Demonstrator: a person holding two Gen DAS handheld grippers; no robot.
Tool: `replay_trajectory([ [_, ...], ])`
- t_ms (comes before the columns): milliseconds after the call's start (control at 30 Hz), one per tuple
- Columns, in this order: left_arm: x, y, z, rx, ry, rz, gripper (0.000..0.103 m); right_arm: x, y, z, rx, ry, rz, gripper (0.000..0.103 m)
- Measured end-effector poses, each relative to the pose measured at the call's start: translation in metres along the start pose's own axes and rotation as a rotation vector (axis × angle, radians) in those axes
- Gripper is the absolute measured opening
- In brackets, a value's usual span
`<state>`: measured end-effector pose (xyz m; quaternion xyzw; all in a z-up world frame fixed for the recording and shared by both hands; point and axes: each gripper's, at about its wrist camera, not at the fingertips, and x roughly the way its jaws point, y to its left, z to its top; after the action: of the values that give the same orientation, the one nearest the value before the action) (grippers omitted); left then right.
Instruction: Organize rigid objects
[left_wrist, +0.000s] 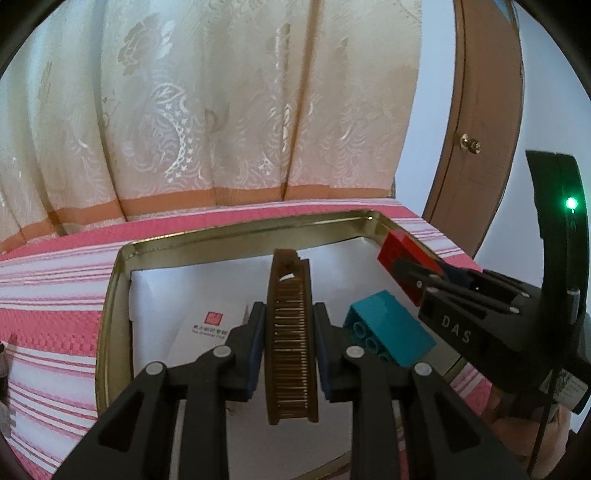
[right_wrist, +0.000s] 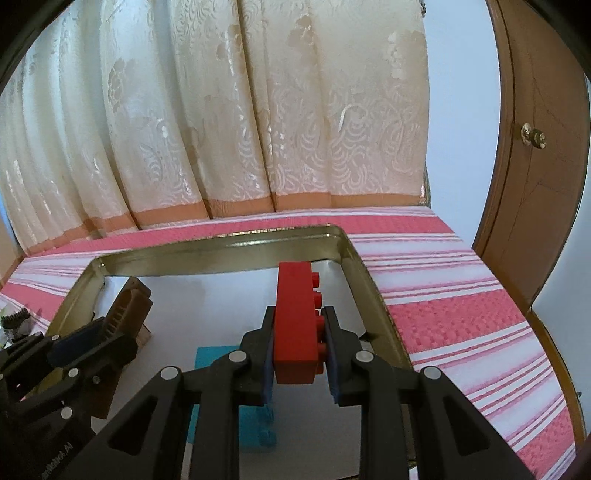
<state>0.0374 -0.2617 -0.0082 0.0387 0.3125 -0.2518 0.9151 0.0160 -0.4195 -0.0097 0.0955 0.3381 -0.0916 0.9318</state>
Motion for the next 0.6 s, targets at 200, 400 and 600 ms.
replay_trajectory([
  [200,0.004,-0.001,0.0,0.001,0.024,0.007,0.023,0.001,-0.001,0.0,0.011,0.008,0.001,0.025],
  [400,0.009,0.002,-0.001,-0.004,0.043,0.024,0.03,0.001,0.001,0.0,0.008,0.011,0.001,0.025],
  [600,-0.009,0.002,-0.004,-0.014,-0.056,0.094,0.099,-0.002,0.0,0.001,0.026,-0.006,-0.029,0.08],
])
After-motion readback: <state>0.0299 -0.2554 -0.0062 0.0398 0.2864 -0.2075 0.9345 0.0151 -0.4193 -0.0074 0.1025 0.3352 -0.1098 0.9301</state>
